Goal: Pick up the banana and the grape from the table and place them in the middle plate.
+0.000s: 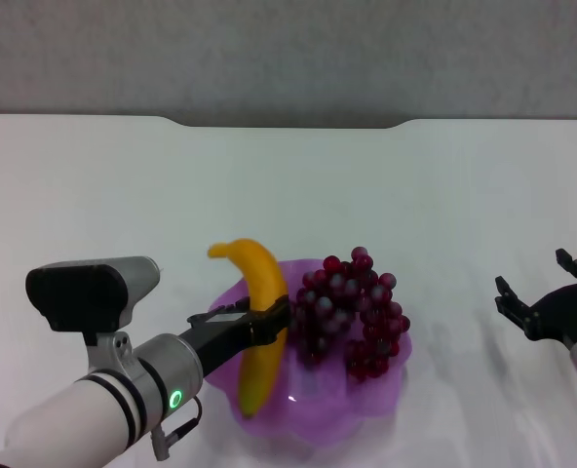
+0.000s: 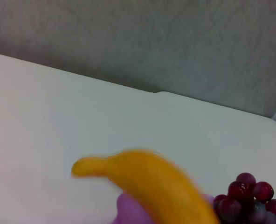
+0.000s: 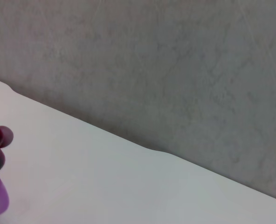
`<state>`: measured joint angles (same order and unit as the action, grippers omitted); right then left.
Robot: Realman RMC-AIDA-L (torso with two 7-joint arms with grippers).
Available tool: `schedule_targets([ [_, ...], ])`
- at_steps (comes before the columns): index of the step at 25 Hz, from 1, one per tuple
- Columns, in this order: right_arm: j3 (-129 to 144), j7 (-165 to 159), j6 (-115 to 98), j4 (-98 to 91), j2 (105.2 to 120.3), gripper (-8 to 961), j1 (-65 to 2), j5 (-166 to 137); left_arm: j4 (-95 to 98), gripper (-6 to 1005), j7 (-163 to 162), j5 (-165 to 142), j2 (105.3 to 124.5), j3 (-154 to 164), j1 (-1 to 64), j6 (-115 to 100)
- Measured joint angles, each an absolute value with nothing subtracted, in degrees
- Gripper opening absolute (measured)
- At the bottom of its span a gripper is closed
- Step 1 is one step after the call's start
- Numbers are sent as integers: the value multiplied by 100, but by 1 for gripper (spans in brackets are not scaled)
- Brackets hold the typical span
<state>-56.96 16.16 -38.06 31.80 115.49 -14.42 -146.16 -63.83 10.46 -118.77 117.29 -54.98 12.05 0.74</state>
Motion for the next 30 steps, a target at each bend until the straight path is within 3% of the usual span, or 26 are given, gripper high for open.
schedule_targets([
  [4,-5695,1617,-3806,3182,11549,880,-1442,-14616,-6421,517,1046,-11861,11729,-5457,1189,-11],
  [8,-5695,1618,-3807,3182,11549,880,-1440,-14616,-6593,714,1168,-11977,11707,-5393,1051,-177],
  [17,-5683,1616,-3823,3230,11546,880,-1433,-14602,-7387,714,2709,-12699,11689,-5673,167,-1108],
  [21,-5662,1575,-3825,3276,11520,880,-1661,-14582,-6891,714,2936,-13054,11687,-6005,-28,-2311],
  [30,-5681,1358,-4216,3037,11552,880,-1630,-14544,-3380,714,872,-13462,11712,-5870,727,-5304],
])
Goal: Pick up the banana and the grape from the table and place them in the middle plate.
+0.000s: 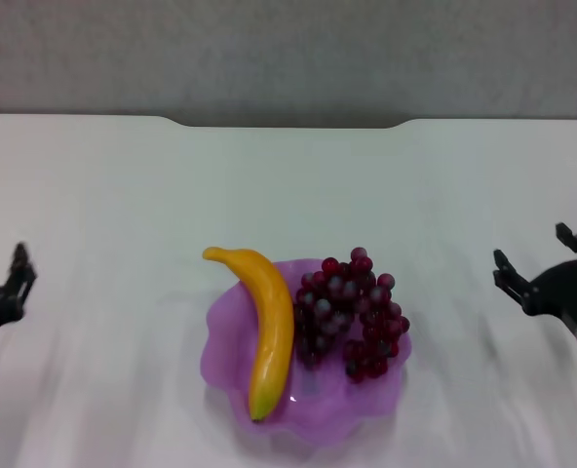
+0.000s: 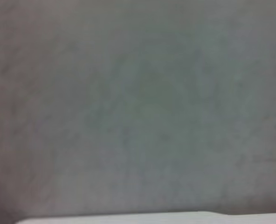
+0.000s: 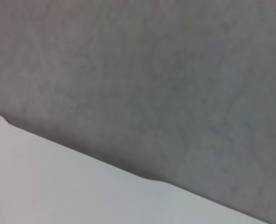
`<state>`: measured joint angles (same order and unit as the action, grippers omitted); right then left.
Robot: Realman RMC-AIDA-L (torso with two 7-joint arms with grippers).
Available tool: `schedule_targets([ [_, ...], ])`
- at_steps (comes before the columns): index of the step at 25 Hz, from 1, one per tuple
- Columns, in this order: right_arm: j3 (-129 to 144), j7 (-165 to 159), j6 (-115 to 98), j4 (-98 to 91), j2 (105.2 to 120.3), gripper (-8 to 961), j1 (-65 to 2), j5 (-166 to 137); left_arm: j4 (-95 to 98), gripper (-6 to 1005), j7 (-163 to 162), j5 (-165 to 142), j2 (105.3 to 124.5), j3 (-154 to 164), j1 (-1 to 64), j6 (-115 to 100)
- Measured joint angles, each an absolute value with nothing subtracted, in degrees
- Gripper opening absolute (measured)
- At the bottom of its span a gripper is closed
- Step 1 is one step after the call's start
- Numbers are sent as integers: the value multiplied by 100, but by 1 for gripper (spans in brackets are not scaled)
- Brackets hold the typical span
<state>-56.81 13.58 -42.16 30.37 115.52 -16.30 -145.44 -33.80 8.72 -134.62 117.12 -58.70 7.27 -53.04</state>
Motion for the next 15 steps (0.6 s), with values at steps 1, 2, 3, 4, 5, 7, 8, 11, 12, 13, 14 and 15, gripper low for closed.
schedule_targets([
  [1,-5669,1340,-4260,3031,11554,880,-1595,-14532,-2991,714,448,-13467,11708,-5842,844,-5499],
  [2,-5656,1322,-4320,3030,11551,880,-1566,-14516,-2745,714,209,-13468,11699,-5828,907,-5607],
  [3,-5643,1315,-4430,3021,11551,880,-1539,-14506,-2562,714,28,-13480,11692,-5818,955,-5696],
  [4,-5634,1312,-4538,3002,11549,880,-1516,-14499,-2463,714,-35,-13506,11691,-5815,974,-5742],
  [5,-5629,1294,-4687,2956,11549,880,-1498,-14496,-2320,714,-75,-13553,11695,-5815,1015,-5785],
  [7,-5622,1121,-5066,2783,11554,880,-1472,-14495,-2178,714,-86,-13639,11714,-5812,1086,-5788],
  [8,-5622,942,-5239,2668,11555,880,-1472,-14495,-2119,714,-90,-13695,11729,-5807,1142,-5753],
  [11,-5662,160,-5606,2245,11553,880,-1480,-14441,-2074,714,-121,-13761,11753,-5797,1245,-5587],
  [12,-5672,-78,-5624,2141,11545,880,-1489,-14401,-2061,714,-145,-13758,11760,-5774,1257,-5540],
  [13,-5668,-320,-5564,2033,11537,880,-1509,-14353,-2054,714,-182,-13746,11763,-5725,1254,-5502],
  [14,-5662,-483,-5499,1947,11528,880,-1523,-14319,-2050,714,-218,-13733,11764,-5676,1244,-5478],
  [15,-5653,-606,-5424,1832,11524,880,-1538,-14298,-2049,714,-234,-13730,11765,-5637,1233,-5470],
])
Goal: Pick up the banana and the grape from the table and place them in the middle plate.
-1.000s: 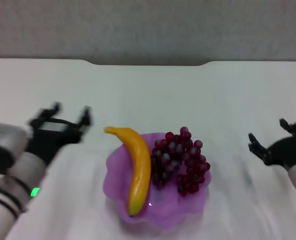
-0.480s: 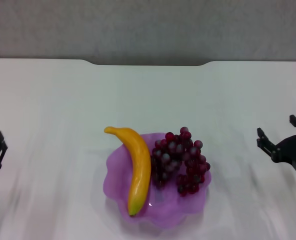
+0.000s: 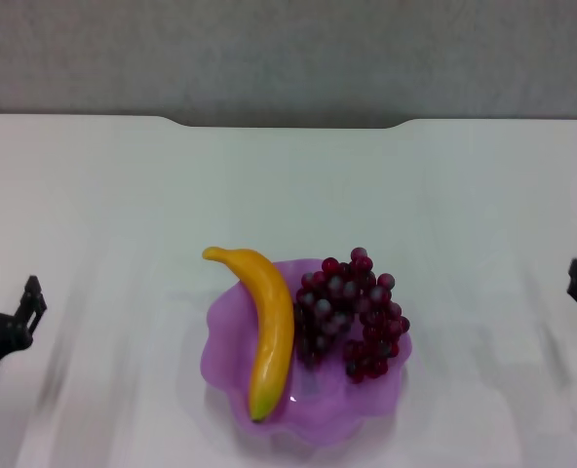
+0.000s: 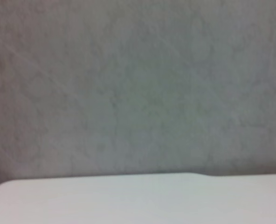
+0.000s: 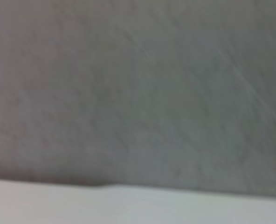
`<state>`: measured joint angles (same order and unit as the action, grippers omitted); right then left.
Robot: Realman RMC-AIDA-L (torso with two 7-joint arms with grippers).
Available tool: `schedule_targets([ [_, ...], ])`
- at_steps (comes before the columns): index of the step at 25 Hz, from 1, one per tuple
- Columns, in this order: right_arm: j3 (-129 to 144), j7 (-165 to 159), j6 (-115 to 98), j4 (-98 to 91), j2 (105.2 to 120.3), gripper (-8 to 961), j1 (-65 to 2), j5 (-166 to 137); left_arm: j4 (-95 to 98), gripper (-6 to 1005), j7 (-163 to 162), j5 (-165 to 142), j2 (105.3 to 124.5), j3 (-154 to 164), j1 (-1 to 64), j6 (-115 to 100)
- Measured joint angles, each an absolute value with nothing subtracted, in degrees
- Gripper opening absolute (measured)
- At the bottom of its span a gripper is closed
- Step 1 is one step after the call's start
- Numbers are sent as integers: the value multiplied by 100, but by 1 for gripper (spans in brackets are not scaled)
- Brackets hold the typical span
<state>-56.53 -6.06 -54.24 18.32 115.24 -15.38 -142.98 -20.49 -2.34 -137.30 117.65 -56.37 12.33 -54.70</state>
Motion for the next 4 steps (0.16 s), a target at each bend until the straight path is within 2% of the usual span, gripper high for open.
schedule_targets([
  [4,-5636,-617,-5349,1641,11533,880,-1543,-14310,-2043,714,-240,-13737,11767,-5581,1191,-5462],
])
